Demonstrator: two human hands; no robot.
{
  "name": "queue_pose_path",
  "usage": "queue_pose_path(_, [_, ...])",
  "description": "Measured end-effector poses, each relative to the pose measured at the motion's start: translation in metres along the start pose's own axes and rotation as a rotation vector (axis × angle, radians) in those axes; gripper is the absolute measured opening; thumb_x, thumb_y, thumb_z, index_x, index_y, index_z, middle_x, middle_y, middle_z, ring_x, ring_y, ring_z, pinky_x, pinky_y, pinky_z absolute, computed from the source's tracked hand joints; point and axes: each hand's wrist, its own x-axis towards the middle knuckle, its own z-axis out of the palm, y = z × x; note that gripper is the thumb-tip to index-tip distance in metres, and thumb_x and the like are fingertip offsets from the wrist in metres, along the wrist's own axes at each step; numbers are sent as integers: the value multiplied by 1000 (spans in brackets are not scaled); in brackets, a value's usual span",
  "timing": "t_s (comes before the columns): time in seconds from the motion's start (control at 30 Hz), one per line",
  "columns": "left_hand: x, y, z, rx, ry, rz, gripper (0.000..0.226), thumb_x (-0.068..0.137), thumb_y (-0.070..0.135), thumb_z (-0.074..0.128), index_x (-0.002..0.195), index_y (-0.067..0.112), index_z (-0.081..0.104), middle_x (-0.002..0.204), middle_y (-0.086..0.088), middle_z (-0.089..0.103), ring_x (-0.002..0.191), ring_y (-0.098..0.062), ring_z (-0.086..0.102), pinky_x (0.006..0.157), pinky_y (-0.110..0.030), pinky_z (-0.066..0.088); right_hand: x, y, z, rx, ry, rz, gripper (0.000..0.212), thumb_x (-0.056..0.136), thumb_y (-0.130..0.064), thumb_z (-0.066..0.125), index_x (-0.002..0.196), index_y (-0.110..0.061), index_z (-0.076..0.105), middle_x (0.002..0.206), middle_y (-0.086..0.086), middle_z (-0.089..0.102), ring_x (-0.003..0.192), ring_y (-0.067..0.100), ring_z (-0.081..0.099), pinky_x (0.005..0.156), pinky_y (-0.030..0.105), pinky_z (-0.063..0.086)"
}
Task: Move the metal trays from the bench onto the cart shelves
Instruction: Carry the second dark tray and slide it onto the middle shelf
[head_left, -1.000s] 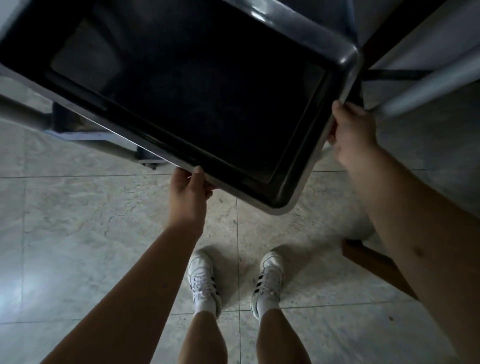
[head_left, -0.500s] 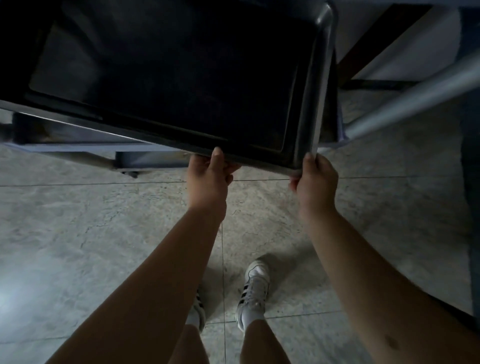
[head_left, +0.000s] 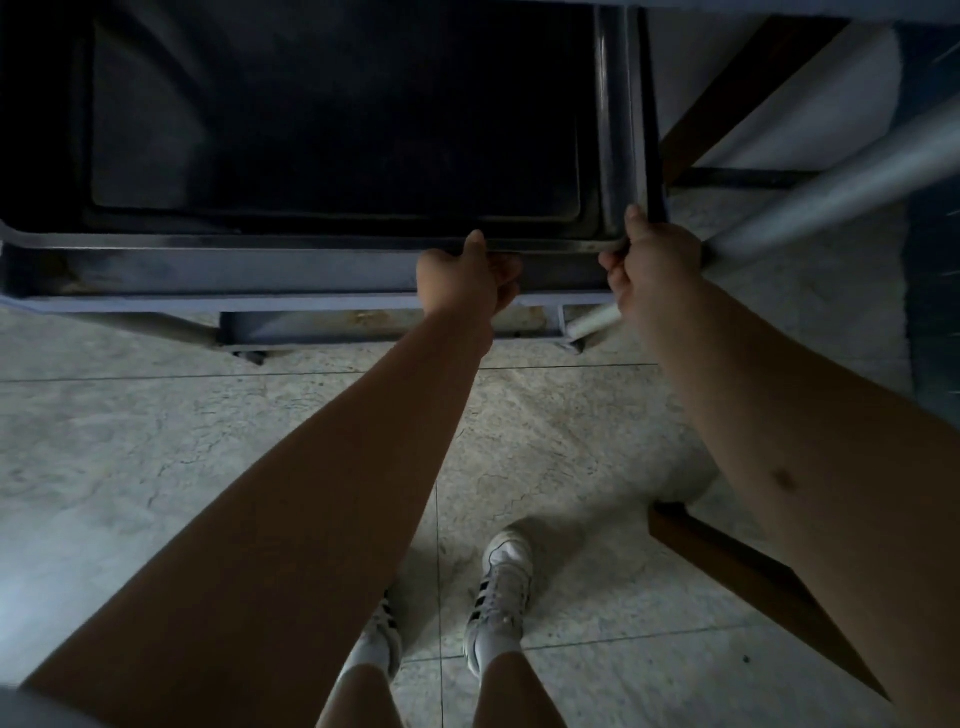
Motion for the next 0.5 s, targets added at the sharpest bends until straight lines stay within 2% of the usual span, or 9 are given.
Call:
queue_pose_path(0.2, [3,1,2,53,-38,3,22,104,27,54,90,11,59,86,-8,76,72,-14,76,55,-29,58,10,1,6,24,62,15,30,89,-46,65,89,-17,60,44,-3,63,39,6,55,42,17,41])
queue_pose_path(0.37, [7,2,-6,167,-85,-13,22,103,33,56,97,11,57,90,-8,75,71,-15,76,57,-31,60,2,2,5,72,74,12,27,90,-42,66,90,-15,60,74,4,69,46,6,62,46,17,47])
queue_pose_path(0.43, [7,7,-17,288,-131,-19,26,102,37,57,105,11,59,102,-12,76,79,-19,76,61,-34,62,-10,6,1,59,75,-8,28,92,-43,63,86,-15,60,75,4,69,51,6,65,52,19,52])
queue_pose_path(0.5, [-2,15,-33,519,-163,37,32,100,42,59,106,10,61,105,-17,76,78,-20,74,61,-33,60,-32,15,-7,-89,61,-90,32,93,-47,60,87,-15,61,76,2,68,55,7,67,55,21,52])
